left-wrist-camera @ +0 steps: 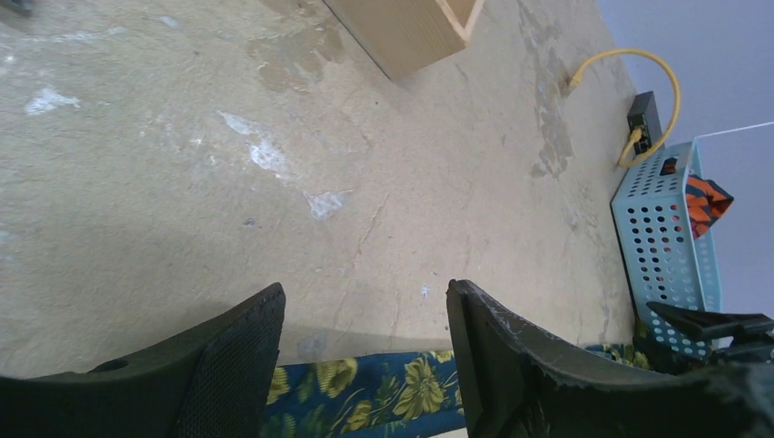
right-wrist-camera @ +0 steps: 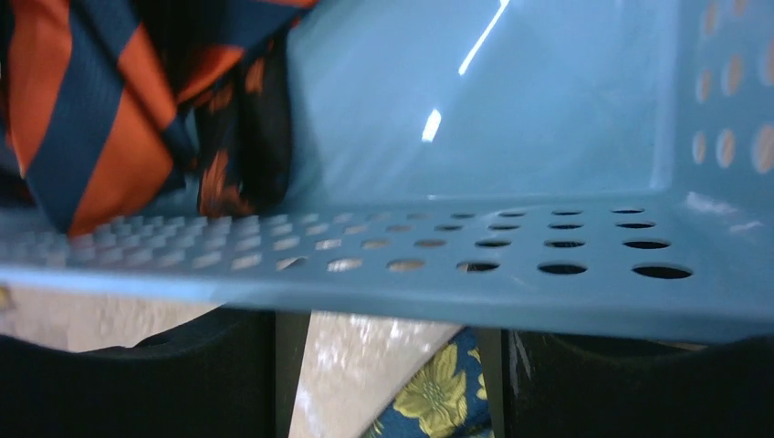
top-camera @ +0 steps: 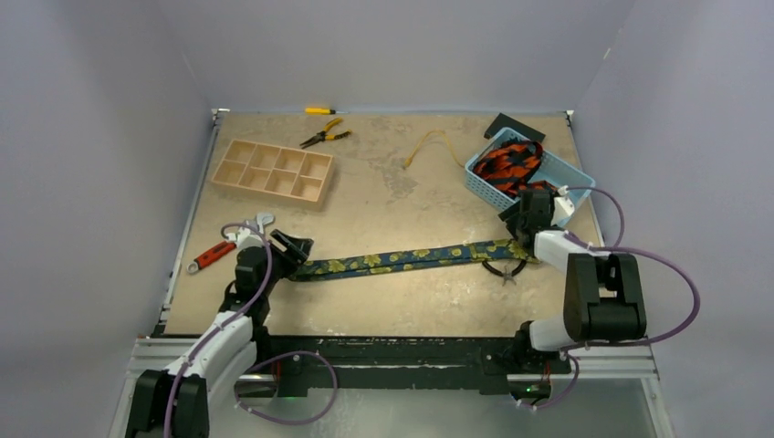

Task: Roll the ties
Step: Move the bin to the corner of the board, then flatten out the tie at the center of the board.

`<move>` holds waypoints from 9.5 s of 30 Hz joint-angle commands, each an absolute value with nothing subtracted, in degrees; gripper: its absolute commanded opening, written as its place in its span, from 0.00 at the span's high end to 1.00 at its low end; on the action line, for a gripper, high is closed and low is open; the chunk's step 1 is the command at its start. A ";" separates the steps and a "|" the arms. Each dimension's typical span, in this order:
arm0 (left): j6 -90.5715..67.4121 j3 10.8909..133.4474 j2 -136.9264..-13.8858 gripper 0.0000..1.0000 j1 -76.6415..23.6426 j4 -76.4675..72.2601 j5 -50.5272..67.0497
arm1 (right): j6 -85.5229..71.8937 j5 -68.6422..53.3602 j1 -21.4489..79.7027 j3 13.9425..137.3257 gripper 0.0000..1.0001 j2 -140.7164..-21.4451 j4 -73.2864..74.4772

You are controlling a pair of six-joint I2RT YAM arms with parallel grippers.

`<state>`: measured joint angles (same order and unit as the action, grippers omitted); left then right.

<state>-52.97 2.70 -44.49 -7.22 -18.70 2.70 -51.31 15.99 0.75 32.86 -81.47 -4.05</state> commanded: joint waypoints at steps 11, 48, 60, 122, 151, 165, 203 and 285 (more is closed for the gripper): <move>-52.85 0.88 -43.64 0.36 -12.93 -23.62 0.66 | -41.77 16.23 -2.97 55.60 0.34 -102.02 -11.89; -53.52 6.09 -31.48 0.27 -16.17 -1.54 -11.24 | -57.63 14.25 23.91 22.71 0.39 -73.03 -6.53; -52.87 3.74 -27.08 0.27 -16.17 -5.55 -7.13 | -59.99 13.32 11.76 20.90 0.38 -62.47 -5.63; -60.42 7.35 -53.69 0.33 -24.16 -26.40 20.13 | -37.46 8.52 54.48 22.50 0.57 -82.70 -30.92; -63.08 2.66 -71.01 1.00 -34.53 -43.58 16.25 | -49.44 12.86 56.59 13.62 0.60 -82.22 -31.11; -54.84 0.00 -73.87 1.00 -39.29 -42.97 10.85 | -47.86 14.90 57.30 16.44 0.37 -67.29 -23.59; -47.33 0.62 -60.39 1.00 -39.64 -27.36 -4.40 | -65.56 22.86 56.04 16.94 0.39 -63.99 -1.92; -74.87 -3.44 -26.97 0.47 -39.77 -5.37 -6.64 | -44.56 8.07 49.57 17.74 0.68 -85.04 -38.41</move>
<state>-66.59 0.73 -36.38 -39.57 -21.58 -3.73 -45.45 5.69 49.50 18.57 -85.82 -40.16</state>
